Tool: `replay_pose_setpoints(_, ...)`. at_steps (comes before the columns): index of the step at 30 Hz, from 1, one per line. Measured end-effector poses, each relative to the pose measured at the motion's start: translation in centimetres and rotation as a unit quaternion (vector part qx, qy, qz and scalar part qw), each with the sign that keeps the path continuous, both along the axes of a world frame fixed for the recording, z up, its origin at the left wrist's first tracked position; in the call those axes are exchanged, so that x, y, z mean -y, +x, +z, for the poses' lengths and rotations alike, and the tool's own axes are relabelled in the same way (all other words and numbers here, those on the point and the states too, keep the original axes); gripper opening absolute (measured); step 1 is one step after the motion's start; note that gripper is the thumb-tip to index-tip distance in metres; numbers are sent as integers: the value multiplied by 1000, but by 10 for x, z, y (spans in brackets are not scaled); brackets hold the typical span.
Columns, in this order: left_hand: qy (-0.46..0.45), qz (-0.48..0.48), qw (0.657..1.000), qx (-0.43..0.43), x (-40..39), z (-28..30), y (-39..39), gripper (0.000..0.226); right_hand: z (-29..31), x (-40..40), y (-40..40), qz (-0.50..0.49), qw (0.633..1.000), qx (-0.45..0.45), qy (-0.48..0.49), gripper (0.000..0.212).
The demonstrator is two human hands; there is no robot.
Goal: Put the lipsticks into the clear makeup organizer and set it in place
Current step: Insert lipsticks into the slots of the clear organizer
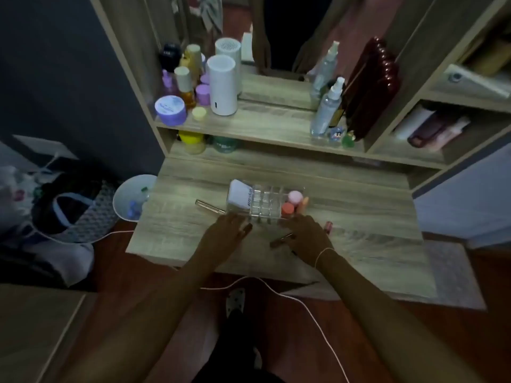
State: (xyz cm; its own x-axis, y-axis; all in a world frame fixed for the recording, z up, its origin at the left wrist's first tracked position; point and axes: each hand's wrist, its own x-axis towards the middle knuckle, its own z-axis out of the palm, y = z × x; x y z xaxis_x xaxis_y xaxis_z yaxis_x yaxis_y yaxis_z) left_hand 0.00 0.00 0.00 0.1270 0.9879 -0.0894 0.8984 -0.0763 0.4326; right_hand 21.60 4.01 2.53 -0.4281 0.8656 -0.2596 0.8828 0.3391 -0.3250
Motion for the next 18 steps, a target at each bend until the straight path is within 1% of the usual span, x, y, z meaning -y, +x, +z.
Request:
replay_pose_setpoints(2,-16,-17,1000,-2,-7,-9,1,40,-8,-6,-3,18,1000,-3,-3,35)
replay_pose_setpoints(4,-19,-30,999,2,-9,-18,1,38,-14,-6,-6,42,999,15,-6,35)
replay_pose_setpoints(6,-16,-32,999,0,-15,-23,3,34,-19,-13,-9,63,997,34,-4,32)
replay_pose_setpoints(8,-14,-54,998,-14,-23,-25,6,31,-22,-18,-12,74,996,43,1,27)
replay_pose_setpoints(10,-14,-76,997,-27,-29,-24,8,31,-25,-21,-16,85,995,50,-1,26)
replay_pose_setpoints(12,-6,-92,996,-17,-34,-29,8,33,-27,-24,-19,92,994,62,-12,27)
replay_pose_setpoints(14,-30,-112,993,-33,-36,-35,8,38,-30,-26,-20,106,991,84,-19,28)
replay_pose_setpoints(18,-44,-143,984,-97,-40,-52,1,42,-34,-28,-21,96,994,42,-14,25)
